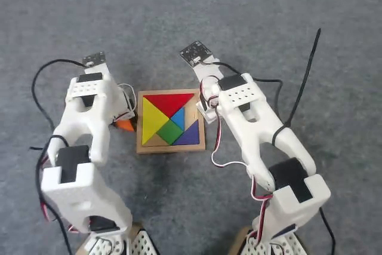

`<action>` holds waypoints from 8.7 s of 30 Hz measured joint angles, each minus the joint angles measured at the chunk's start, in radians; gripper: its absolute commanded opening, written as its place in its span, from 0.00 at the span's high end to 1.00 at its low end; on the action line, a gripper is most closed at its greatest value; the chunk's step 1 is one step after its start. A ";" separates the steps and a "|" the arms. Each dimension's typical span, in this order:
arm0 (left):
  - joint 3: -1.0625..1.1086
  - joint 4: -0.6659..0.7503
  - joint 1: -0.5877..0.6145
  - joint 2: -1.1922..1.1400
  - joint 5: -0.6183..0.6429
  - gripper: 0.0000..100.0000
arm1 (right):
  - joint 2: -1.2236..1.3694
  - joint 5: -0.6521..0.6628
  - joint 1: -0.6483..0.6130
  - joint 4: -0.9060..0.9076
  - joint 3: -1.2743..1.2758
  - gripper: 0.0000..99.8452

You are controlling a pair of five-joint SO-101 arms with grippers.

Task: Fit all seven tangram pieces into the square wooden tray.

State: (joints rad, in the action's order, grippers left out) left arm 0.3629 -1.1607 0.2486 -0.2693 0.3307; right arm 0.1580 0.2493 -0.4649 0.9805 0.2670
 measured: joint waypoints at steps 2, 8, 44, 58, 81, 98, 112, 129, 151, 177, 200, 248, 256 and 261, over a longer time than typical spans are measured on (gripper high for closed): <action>0.000 0.000 0.000 0.000 -0.002 0.94 | 0.000 0.000 0.000 0.000 0.000 0.99; -0.018 0.020 0.000 0.006 -0.038 0.96 | 0.000 0.000 0.000 0.000 0.000 0.99; -0.232 -0.092 0.049 -0.175 -0.470 0.85 | -0.006 0.000 0.000 0.000 0.000 0.99; -0.239 -0.135 0.068 -0.117 -0.471 0.98 | -0.006 0.000 0.000 0.000 0.000 0.99; 0.005 0.069 -0.460 0.259 0.043 0.99 | -0.298 -0.233 0.245 -0.104 0.161 0.99; -0.080 0.189 -0.586 -0.052 0.270 0.98 | -0.318 -0.285 0.276 -0.114 0.189 0.99; -0.175 0.107 -0.580 -0.110 0.272 0.83 | -0.318 -0.285 0.253 -0.124 0.193 0.99; -0.160 0.060 -0.569 -0.018 0.227 0.83 | -0.318 -0.285 0.253 -0.124 0.193 0.99; -0.149 0.052 -0.427 -0.003 0.190 0.83 | -0.318 -0.282 0.252 -0.124 0.193 0.99; 0.362 0.496 -0.028 0.617 0.071 0.92 | -0.044 0.072 -0.140 -0.212 0.192 0.99; 0.477 0.631 0.011 0.721 0.069 0.99 | -0.241 0.081 -0.057 -0.144 0.250 0.99; 1.333 0.359 -0.092 2.067 -0.373 0.98 | -1.827 0.081 0.120 -0.196 1.181 0.99; 1.333 0.058 -0.092 2.067 -0.373 0.98 | -1.950 0.081 0.120 -0.066 1.316 0.99; 1.333 -0.081 -0.094 2.067 -0.373 0.98 | -1.959 0.081 0.147 -0.057 1.396 0.99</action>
State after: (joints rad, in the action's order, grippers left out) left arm 1.6962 -1.2421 0.1550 1.7975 -0.0422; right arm -1.8013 0.3307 -0.3176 0.9237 1.6632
